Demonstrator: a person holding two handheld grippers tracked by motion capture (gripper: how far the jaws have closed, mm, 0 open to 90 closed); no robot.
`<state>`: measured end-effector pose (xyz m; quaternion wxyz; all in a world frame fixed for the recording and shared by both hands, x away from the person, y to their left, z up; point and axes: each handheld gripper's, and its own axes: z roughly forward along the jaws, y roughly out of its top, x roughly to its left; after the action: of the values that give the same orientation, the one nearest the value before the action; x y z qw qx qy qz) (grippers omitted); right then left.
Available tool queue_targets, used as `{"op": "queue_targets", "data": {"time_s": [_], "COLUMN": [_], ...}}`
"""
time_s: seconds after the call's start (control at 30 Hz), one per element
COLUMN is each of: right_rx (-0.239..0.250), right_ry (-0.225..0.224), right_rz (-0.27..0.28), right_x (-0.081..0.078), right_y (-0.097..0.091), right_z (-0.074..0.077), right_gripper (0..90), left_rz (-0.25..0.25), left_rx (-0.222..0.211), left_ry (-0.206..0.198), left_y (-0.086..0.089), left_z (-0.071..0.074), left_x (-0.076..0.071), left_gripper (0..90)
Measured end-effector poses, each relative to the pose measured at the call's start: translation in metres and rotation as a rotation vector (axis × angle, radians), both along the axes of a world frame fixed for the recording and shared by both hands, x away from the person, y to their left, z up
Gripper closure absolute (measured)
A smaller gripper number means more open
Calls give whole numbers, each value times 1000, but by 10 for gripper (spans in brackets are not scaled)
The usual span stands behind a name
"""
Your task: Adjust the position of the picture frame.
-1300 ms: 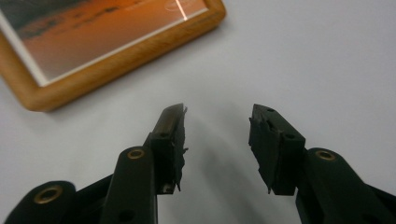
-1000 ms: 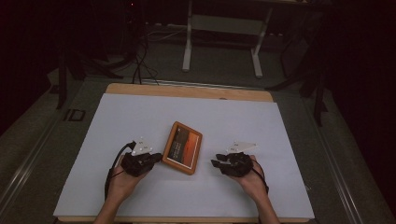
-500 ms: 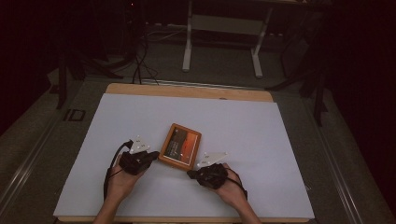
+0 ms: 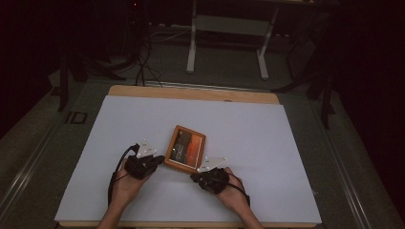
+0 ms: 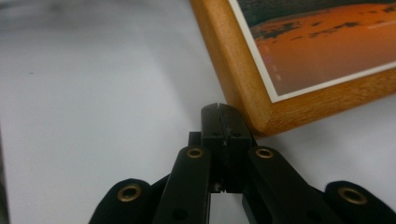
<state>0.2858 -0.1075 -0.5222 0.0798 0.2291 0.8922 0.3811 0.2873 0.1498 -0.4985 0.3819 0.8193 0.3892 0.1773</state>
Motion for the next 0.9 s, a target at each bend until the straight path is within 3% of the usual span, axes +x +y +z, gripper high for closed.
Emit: {"op": "queue_targets", "data": {"time_s": [0.13,0.5,0.73,0.9], "right_rx": [-19,12,20,25], "right_ry": [-17,-19,-21,-29], "right_rz": [-34,-141,-225,-269], "right_x": [3,21,38,49], "right_y": [-7,-37,-53,-59], "right_z": [2,7,5,7], "right_gripper": [900,900,900,900], "left_rz": [-20,-82,-133,-155], "left_rx": [25,36,70,39], "left_ry": [-8,-12,-11,3], "left_y": [-8,-34,-52,-64], "left_z": [1,2,1,1], "left_x": [-2,-7,-2,8], "left_gripper": [897,897,897,897]}}
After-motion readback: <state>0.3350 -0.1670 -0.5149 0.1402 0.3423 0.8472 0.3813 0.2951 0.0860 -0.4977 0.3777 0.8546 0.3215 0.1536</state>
